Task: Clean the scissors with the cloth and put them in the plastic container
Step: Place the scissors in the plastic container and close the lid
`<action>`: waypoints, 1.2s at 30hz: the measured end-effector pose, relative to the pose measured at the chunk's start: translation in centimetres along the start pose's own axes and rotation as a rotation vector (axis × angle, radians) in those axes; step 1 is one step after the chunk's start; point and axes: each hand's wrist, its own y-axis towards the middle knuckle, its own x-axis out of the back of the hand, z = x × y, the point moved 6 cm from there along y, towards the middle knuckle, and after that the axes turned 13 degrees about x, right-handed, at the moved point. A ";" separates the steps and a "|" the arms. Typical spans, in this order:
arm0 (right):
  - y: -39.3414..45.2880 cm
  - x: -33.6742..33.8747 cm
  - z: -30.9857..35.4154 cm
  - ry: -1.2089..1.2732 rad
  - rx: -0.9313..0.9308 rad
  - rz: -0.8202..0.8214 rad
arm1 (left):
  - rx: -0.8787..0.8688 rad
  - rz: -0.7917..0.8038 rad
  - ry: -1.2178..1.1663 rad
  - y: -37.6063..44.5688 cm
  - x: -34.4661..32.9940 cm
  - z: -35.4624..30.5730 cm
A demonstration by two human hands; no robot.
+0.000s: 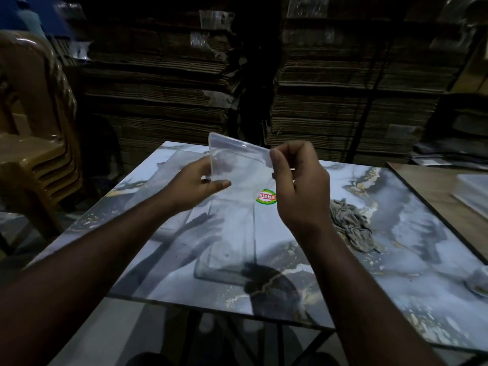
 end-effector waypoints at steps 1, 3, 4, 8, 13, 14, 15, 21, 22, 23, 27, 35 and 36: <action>0.4 0.3 0.3 0.070 0.002 -0.046 | -0.006 -0.029 -0.017 0.0 -0.2 -0.2; 0.6 0.4 0.2 0.165 -0.020 -0.109 | -0.013 -0.061 -0.076 0.1 -0.3 -0.7; 0.5 0.2 -0.4 0.154 -0.050 -0.109 | -0.021 -0.067 -0.127 0.1 -0.2 -1.0; -1.3 -3.3 -4.4 0.064 -0.401 0.177 | 0.057 -0.064 -0.434 0.2 1.0 -1.9; -3.4 -10.2 -5.9 0.454 -0.734 0.198 | 0.232 -0.231 -0.336 0.8 4.2 0.2; -3.7 -11.5 -6.1 0.505 -0.786 0.165 | 0.267 -0.304 -0.206 0.7 5.2 0.9; -3.9 -12.8 -6.0 0.553 -0.832 0.149 | 0.322 -0.358 -0.057 0.5 6.2 1.9; -5.7 -19.8 -6.2 0.464 -0.946 0.089 | 0.652 -0.224 0.262 -0.5 7.8 8.1; -5.8 -20.5 -6.3 0.381 -0.925 0.108 | 0.637 -0.221 0.261 -0.5 8.0 8.5; -6.0 -21.0 -6.3 0.300 -0.902 0.143 | 0.626 -0.222 0.263 -0.5 8.1 8.9; -6.7 -23.0 -6.7 0.145 -0.860 0.273 | 0.598 -0.220 0.257 -0.2 8.8 9.9; -6.9 -24.0 -7.3 0.157 -0.803 0.390 | 0.539 -0.281 0.332 -0.2 9.9 10.8; -6.8 -23.9 -7.1 0.169 -0.791 0.401 | 0.535 -0.288 0.325 -0.2 9.9 10.9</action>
